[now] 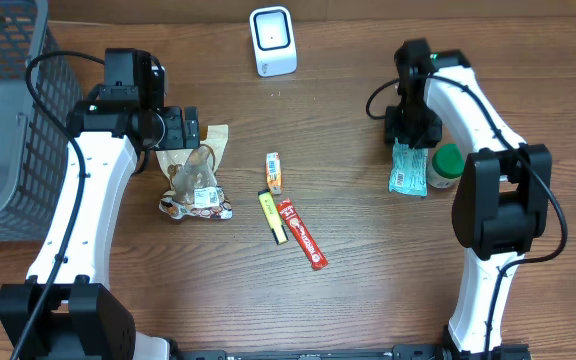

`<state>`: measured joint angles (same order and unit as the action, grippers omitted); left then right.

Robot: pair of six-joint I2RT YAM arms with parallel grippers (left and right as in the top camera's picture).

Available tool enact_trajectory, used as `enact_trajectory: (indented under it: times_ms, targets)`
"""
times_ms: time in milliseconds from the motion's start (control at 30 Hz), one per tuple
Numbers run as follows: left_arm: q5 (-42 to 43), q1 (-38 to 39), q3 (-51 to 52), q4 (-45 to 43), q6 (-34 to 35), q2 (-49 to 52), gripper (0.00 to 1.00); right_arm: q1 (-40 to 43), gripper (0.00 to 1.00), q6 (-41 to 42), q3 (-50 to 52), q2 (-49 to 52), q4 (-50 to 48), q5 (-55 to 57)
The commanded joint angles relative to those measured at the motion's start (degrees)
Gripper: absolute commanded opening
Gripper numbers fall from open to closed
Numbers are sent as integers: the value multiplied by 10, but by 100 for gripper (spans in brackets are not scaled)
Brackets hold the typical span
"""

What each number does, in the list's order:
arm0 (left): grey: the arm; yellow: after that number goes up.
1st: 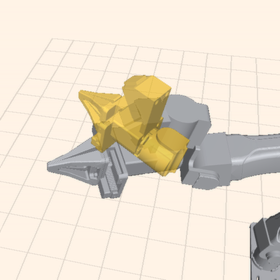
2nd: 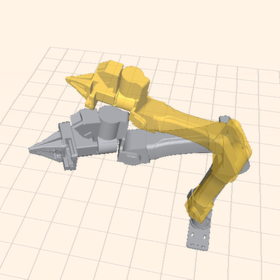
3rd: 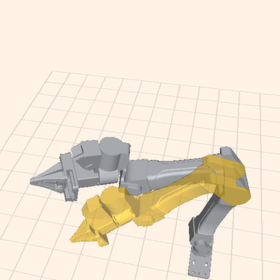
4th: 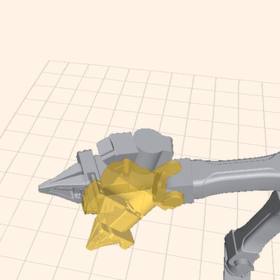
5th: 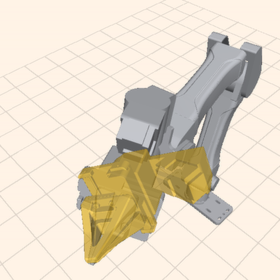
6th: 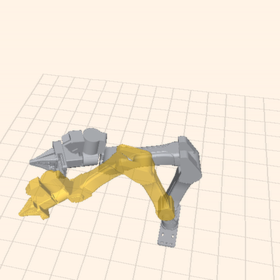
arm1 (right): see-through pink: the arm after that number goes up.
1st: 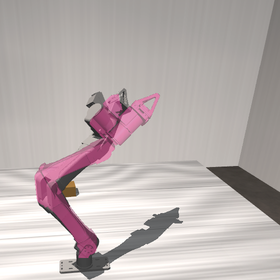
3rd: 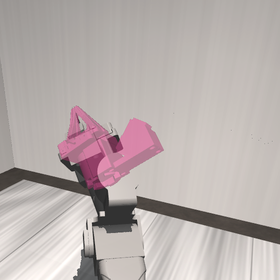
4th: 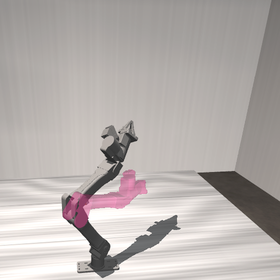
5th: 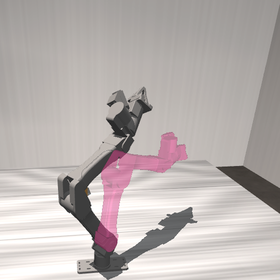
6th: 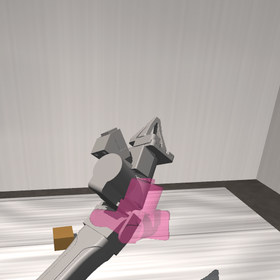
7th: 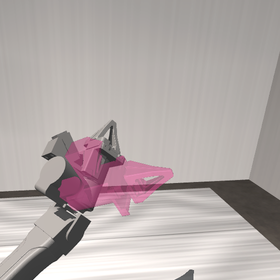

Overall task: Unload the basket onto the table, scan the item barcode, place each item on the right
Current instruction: 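Move the right gripper to the orange Kleenex pack, then close the right gripper on the Kleenex pack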

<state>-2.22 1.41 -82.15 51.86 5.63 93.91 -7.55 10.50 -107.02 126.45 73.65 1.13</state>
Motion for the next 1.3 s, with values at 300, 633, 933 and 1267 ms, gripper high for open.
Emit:
enact_trajectory:
  times_ms: [300, 633, 933, 1267]
  targets:
    - [-3, 1, -10, -1, -3, 2, 100, -117, 58, 48, -32, -41, 5, -167]
    - [-3, 1, -10, -1, -3, 2, 100, -283, 68, 147, -31, -40, -73, 24]
    - [-3, 1, -10, 0, -3, 2, 100, -354, 69, 199, 19, -37, -145, 104]
    - [-3, 1, -10, -1, -3, 2, 100, -356, 70, 212, 95, -32, -217, 97]
